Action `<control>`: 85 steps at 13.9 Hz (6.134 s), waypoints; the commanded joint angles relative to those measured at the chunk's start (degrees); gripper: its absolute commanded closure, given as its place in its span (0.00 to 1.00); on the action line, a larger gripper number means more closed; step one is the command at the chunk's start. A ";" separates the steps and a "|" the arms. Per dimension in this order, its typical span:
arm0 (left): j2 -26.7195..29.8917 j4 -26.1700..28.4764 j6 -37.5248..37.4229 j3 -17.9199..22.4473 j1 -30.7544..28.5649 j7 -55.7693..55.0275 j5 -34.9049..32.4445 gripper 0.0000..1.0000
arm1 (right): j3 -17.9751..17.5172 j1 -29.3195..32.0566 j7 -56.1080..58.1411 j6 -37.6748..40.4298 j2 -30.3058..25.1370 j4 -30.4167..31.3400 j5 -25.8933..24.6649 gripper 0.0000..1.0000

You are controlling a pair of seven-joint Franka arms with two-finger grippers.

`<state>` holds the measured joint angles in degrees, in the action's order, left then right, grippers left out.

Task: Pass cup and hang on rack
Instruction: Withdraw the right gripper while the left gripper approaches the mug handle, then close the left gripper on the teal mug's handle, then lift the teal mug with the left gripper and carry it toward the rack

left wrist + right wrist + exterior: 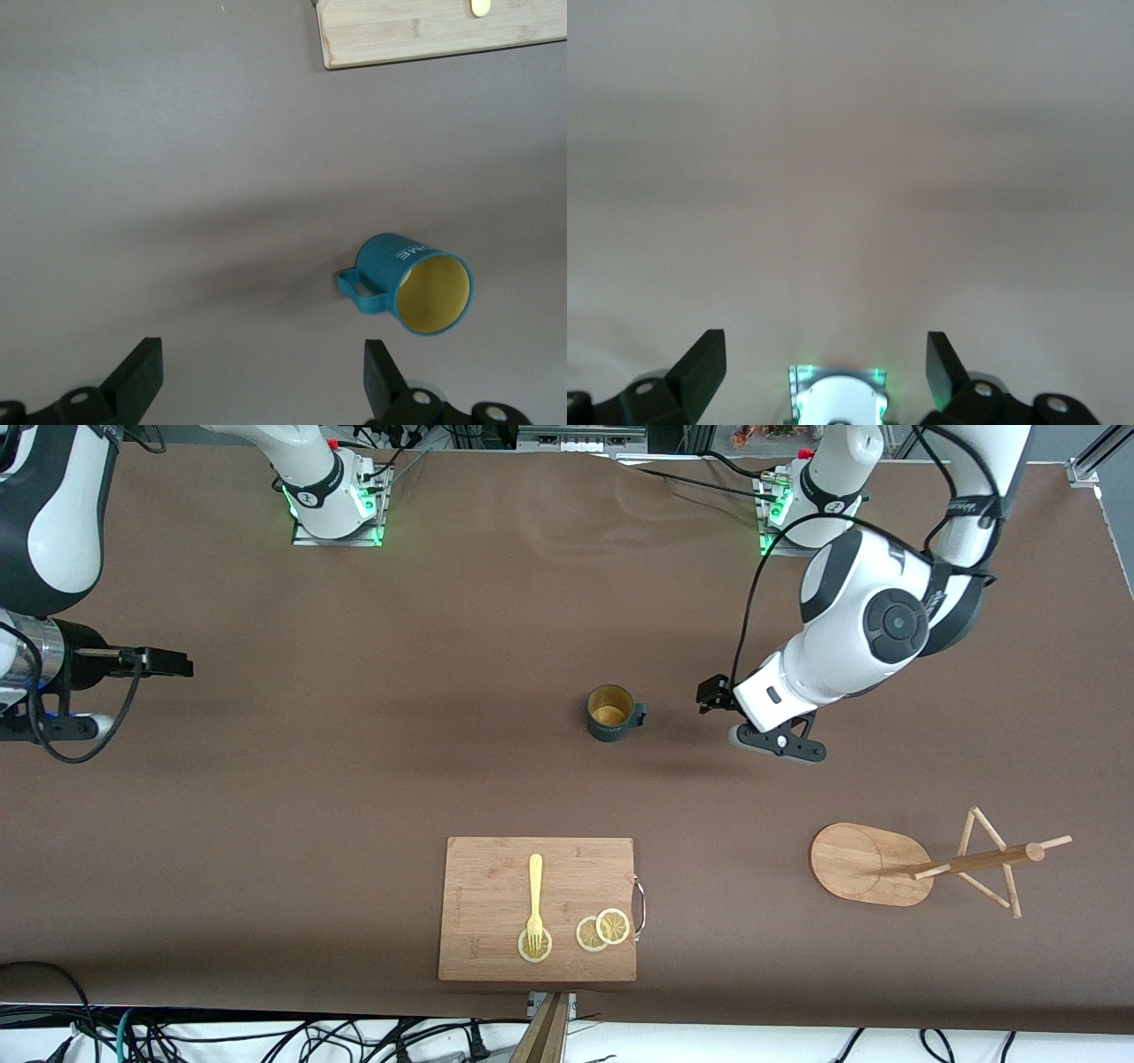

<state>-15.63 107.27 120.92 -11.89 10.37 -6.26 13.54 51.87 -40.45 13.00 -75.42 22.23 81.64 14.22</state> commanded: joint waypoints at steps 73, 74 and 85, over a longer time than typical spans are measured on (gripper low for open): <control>-14.89 18.48 4.34 -18.86 -28.46 151.31 71.71 1.00 | -54.07 44.23 -10.72 -18.27 -21.35 13.63 -15.01 0.00; -13.30 21.03 1.97 -19.56 -31.35 147.10 71.63 1.00 | -54.07 44.23 -10.72 -17.75 -21.44 13.63 -15.01 0.00; -3.44 21.41 -28.53 -15.81 -59.32 104.91 56.51 1.00 | -54.42 44.06 -10.98 -18.09 -21.61 13.72 -15.01 0.00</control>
<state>-20.45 128.88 96.13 -29.61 -48.05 105.52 70.95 -2.28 3.72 2.69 -93.48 0.50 96.10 -0.92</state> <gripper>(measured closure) 0.789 0.000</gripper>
